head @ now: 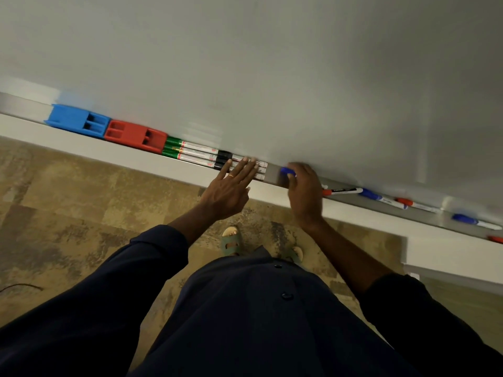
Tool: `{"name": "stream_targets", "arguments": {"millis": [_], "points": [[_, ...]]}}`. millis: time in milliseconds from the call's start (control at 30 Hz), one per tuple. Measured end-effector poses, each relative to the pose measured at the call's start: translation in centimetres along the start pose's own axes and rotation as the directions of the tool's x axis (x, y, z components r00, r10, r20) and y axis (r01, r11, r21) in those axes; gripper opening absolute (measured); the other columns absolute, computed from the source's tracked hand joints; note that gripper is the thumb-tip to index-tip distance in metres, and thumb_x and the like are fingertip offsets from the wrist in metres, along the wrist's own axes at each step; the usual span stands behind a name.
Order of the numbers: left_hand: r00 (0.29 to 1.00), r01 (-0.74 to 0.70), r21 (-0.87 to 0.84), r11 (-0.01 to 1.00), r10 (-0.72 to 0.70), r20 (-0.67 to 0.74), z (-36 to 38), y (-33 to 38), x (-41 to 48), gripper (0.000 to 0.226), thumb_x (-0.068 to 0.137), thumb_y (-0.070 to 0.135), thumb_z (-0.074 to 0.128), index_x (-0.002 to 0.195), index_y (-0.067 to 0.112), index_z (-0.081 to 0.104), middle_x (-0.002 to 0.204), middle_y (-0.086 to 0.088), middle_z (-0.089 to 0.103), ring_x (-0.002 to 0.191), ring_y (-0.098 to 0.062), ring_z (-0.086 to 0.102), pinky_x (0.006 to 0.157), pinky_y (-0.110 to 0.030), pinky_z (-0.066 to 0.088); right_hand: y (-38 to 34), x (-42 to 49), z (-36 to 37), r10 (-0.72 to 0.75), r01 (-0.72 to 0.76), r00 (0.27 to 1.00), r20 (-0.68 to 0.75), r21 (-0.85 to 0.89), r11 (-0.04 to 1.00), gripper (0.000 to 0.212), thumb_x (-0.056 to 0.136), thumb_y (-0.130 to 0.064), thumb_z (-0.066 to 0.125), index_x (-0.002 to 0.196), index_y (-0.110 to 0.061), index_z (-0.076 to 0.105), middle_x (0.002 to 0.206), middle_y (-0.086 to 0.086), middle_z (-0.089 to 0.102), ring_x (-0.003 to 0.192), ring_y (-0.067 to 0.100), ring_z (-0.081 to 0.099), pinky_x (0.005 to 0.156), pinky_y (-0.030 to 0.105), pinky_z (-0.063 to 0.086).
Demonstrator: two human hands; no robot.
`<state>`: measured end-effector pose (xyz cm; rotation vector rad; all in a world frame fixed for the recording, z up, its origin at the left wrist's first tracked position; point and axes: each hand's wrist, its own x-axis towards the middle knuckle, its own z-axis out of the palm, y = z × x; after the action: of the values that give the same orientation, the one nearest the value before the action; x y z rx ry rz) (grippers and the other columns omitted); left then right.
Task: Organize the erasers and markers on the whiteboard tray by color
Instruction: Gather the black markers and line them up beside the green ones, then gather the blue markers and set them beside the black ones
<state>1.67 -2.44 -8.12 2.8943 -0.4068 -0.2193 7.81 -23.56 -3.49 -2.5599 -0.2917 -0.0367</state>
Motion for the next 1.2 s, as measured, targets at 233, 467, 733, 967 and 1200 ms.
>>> {"name": "stream_targets", "arguments": {"millis": [233,467,733,967,1200], "points": [[1.000,0.011,0.023,1.000,-0.011,0.018,0.2,0.2,0.0,0.067,0.106,0.042,0.020,0.165,0.012,0.007,0.174,-0.010,0.002,0.162,-0.027,0.002,0.130,-0.054,0.009,4.7,0.4,-2.0,-0.111,0.133,0.990,0.087,-0.317,0.939,0.032,0.086,-0.004,0.072,0.117,-0.006,0.071,0.111,0.014,0.074,0.101,0.032,0.071,0.087,0.040,0.058],[0.997,-0.017,-0.040,0.999,0.014,-0.071,-0.5,1.5,0.5,0.069,0.110,0.047,0.022,0.164,0.008,0.008,0.173,-0.012,0.010,0.162,-0.025,0.008,0.130,-0.053,0.012,3.1,-0.5,-3.4,-0.189,0.198,0.979,0.081,-0.122,0.973,0.039,0.098,-0.012,0.060,0.136,-0.008,0.056,0.127,0.011,0.065,0.114,0.022,0.065,0.098,0.031,0.056],[0.986,-0.119,-0.685,0.718,0.005,-0.165,-3.4,14.1,5.2,0.083,0.100,0.018,0.059,0.165,0.015,0.008,0.159,-0.015,0.043,0.120,-0.020,0.062,0.099,-0.032,0.053,2.0,-3.4,-7.1,0.123,-0.074,0.987,-0.103,0.386,0.919,0.032,0.098,-0.012,0.061,0.128,-0.003,0.056,0.118,0.007,0.066,0.107,0.008,0.063,0.092,0.015,0.054],[0.984,0.037,-0.862,0.506,-0.170,-0.058,-2.2,19.2,6.6,0.038,0.104,0.009,0.055,0.141,0.006,0.048,0.122,-0.008,0.071,0.107,-0.017,0.071,0.095,-0.046,0.059,9.9,-3.4,-12.1,0.065,-0.071,0.997,0.032,0.275,0.959,0.033,0.098,-0.019,0.062,0.130,-0.009,0.059,0.126,0.006,0.068,0.113,0.010,0.064,0.096,0.018,0.053],[0.919,0.335,-0.939,0.082,-0.248,0.306,-1.0,22.1,7.2,0.052,0.094,-0.008,0.054,0.134,0.023,0.053,0.115,-0.002,0.072,0.096,-0.012,0.074,0.078,-0.026,0.058,22.8,-2.1,-15.0,-0.013,0.069,0.984,0.178,-0.309,0.949,0.043,0.092,0.003,0.059,0.134,-0.006,0.061,0.134,0.015,0.063,0.126,0.034,0.057,0.111,0.043,0.045]]}}
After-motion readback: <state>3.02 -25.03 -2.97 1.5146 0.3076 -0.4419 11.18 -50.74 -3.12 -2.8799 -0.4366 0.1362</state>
